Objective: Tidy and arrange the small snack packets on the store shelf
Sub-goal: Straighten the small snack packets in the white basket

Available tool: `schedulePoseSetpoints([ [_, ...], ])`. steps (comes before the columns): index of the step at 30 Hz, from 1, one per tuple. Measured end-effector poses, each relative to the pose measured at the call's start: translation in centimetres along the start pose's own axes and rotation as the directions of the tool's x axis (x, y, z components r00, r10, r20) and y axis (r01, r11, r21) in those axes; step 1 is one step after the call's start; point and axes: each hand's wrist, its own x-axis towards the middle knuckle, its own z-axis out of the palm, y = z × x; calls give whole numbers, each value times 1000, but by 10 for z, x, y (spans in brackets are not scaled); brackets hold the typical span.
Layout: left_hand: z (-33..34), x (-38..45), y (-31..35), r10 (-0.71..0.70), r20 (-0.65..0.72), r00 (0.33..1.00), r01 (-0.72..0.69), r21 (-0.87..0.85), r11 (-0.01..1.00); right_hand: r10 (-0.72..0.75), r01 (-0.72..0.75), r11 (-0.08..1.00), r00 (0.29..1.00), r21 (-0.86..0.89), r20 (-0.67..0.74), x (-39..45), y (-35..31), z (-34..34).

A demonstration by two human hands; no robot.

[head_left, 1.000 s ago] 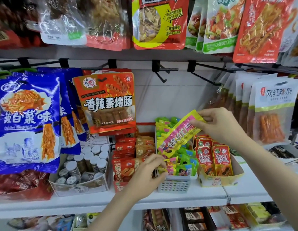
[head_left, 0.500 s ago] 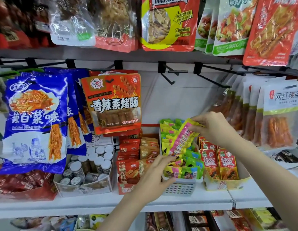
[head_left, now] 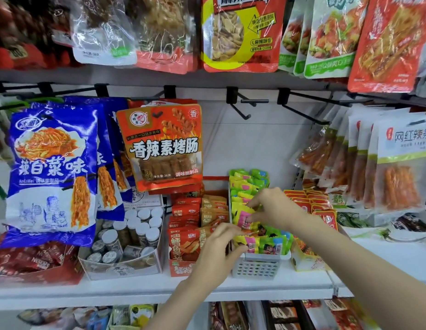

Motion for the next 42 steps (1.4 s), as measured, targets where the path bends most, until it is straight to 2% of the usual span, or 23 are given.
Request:
schedulePoseSetpoints([
  [4,3,0,0,-24,-26,999,23,-29,999,16,-16,1000,1000,2,-21,-3,5,11],
  [8,5,1,-4,-66,-71,995,65,-22,998,19,-18,999,999,-30,27,2,-4,27],
  [11,1,4,-6,-61,-11,998,60,-30,998,-14,10,997,998,72,66,-4,9,14],
  [13,-1,7,-7,-53,39,998,54,-37,998,-34,28,997,996,76,82,-12,13,10],
  [17,-4,12,-7,-78,84,993,83,-56,995,-53,51,998,998,47,44,-15,9,16],
  [22,-9,16,-8,-110,63,992,114,-64,991,-24,24,1000,1000,-4,7,-10,0,27],
  [25,-12,19,-8,-182,66,981,185,-47,982,-26,26,999,999,-20,-23,-10,-5,32],
  [27,-15,21,-6,-191,109,975,193,-1,981,-35,33,998,999,61,35,-13,2,27],
  [29,-15,24,-1,-148,165,975,137,78,987,18,-40,962,996,271,83,-16,12,15],
  [31,-12,26,4,-125,207,970,105,104,989,119,-93,924,992,371,-47,-16,23,6],
  [33,-9,25,7,-116,200,973,99,94,991,157,-92,962,957,257,-243,-10,29,4],
  [34,-7,24,6,-110,186,976,96,83,992,139,-89,977,954,194,-266,-8,29,4],
  [37,-6,21,1,-70,160,985,63,45,997,86,-71,994,976,79,-199,0,23,11],
  [42,-4,20,-6,-100,148,984,100,8,995,94,-101,994,981,-32,-171,13,11,25],
])
